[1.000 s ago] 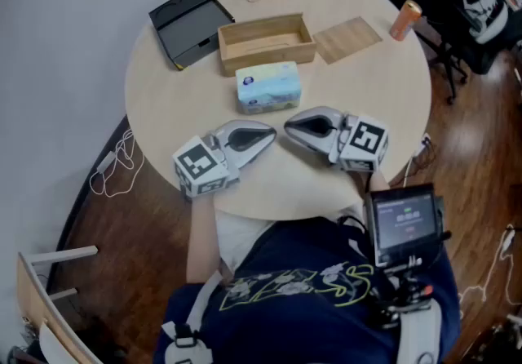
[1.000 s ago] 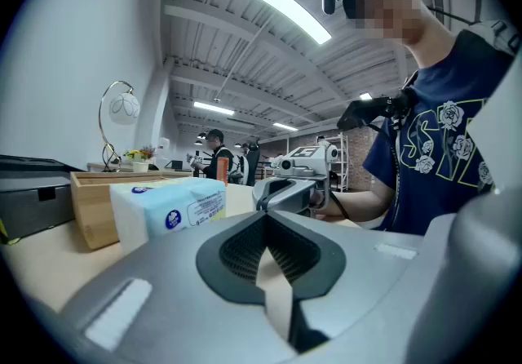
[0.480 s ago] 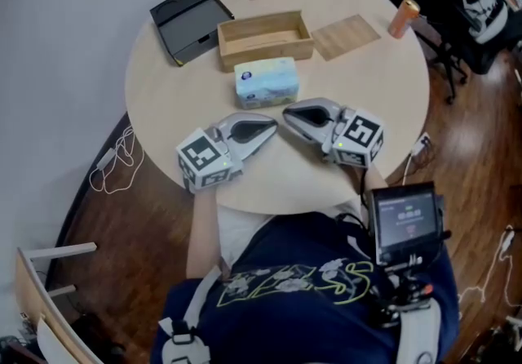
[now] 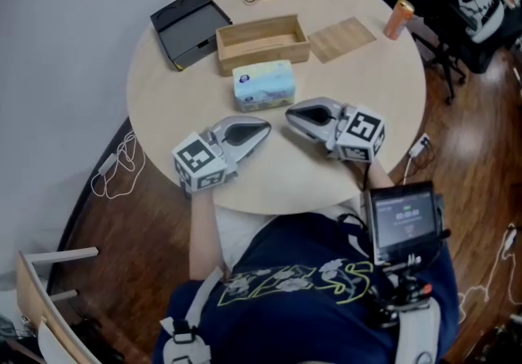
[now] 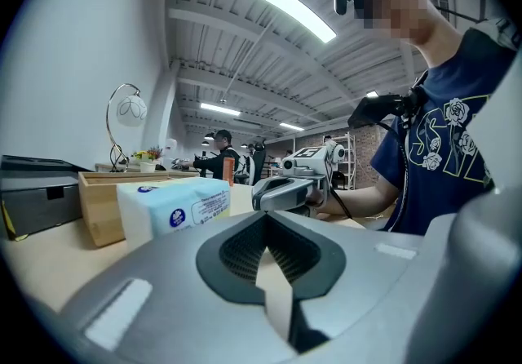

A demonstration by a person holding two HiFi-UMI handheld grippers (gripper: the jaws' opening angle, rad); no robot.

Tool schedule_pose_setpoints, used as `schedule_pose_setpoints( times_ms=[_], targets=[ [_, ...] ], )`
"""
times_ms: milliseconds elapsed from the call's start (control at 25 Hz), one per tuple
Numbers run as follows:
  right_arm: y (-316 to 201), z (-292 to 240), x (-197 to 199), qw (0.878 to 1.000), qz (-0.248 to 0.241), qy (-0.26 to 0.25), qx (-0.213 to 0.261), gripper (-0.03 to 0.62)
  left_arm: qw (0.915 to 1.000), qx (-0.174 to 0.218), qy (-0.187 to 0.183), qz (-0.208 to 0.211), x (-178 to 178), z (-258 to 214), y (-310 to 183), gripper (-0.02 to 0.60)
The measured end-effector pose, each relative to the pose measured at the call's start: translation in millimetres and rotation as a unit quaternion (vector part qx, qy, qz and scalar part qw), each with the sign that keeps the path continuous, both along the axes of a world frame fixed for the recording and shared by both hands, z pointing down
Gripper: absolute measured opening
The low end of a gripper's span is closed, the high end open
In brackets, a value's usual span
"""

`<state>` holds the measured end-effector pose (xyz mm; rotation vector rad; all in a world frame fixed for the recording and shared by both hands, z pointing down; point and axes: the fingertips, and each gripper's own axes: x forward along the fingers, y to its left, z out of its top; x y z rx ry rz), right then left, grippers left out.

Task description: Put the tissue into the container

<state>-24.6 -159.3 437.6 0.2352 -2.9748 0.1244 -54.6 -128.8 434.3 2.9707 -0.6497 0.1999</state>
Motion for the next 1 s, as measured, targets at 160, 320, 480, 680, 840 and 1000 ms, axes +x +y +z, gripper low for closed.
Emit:
schedule_pose_setpoints(
  times_ms=[160,320,480,680,840,1000],
  targets=[
    [-7,-4,9,1.000,0.005,0.003,-0.001,-0.002,0.9999,-0.001,-0.001,-0.014,-14,1,-4,0.005],
    [-15,-1,21,1.000,0.003,0.013,0.001,0.178,0.9989,-0.003,-0.002,-0.047,-30,2,-13,0.005],
    [-23,-1,31,1.000,0.001,0.007,0.001,0.233,0.9980,-0.008,-0.006,-0.062,-42,4,-18,0.012],
    [-30,0,39,1.000,-0.014,0.004,-0.004,0.314,0.9959,-0.032,-0.024,-0.082,-62,12,-29,0.037],
    [-37,0,39,1.000,-0.022,0.005,-0.004,0.381,0.9962,-0.025,-0.017,-0.082,-76,11,-34,0.043],
    [-43,0,39,0.999,-0.040,0.001,-0.004,0.405,0.9978,-0.018,-0.013,-0.063,-83,11,-36,0.205]
  ],
)
